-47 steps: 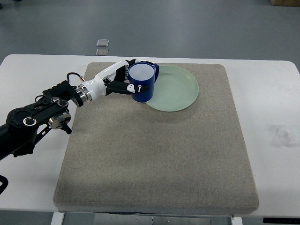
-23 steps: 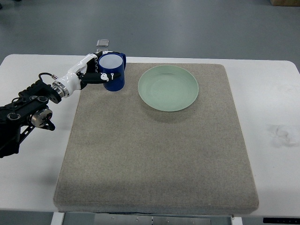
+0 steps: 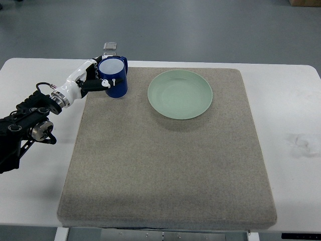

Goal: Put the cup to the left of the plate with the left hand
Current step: 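Lower the blue mug onto the pad beside the plate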

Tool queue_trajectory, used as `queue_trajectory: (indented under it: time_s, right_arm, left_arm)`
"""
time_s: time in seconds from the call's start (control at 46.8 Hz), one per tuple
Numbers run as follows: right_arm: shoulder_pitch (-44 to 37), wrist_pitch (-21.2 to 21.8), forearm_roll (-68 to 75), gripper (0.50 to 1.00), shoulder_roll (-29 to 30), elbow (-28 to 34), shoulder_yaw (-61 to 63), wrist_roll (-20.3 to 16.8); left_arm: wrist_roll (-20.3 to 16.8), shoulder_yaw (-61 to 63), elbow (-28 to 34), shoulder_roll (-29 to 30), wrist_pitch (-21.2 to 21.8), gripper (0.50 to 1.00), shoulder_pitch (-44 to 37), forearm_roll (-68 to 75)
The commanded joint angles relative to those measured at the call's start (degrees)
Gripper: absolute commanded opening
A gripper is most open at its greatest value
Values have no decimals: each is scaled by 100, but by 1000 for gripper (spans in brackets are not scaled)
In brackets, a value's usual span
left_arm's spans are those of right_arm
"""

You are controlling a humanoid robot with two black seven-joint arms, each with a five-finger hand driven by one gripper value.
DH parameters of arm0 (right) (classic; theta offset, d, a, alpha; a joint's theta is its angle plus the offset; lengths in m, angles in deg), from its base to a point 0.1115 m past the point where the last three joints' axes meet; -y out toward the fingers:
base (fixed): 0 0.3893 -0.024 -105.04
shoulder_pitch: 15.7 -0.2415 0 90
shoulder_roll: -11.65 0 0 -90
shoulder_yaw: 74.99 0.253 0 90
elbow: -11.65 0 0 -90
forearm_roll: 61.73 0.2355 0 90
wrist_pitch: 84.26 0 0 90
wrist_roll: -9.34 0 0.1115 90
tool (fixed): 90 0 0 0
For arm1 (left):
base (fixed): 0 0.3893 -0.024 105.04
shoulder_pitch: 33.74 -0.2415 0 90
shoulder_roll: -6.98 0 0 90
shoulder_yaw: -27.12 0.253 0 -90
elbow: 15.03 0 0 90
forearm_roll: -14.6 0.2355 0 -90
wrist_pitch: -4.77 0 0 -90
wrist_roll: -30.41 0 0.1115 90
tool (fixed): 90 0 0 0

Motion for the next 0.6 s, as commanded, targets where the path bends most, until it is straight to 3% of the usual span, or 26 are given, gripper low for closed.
queue_trajectory:
  time_s: [0.0, 0.171, 0.385, 0.577]
  right_arm:
    - [0, 0, 0, 932, 0, -1, 0, 0]
    - [0, 0, 0, 932, 0, -1, 0, 0]
    - [0, 0, 0, 932, 0, -1, 0, 0]
    - [0, 0, 0, 932, 0, 8, 0, 0]
  left_arm:
    - [-33, 16, 54, -27, 7, 724, -35, 63]
    - [-95, 25, 99, -123, 7, 728, -105, 71]
    - [-121, 25, 99, -211, 34, 769, -114, 71]
    - [-121, 25, 99, -211, 244, 878, -123, 71]
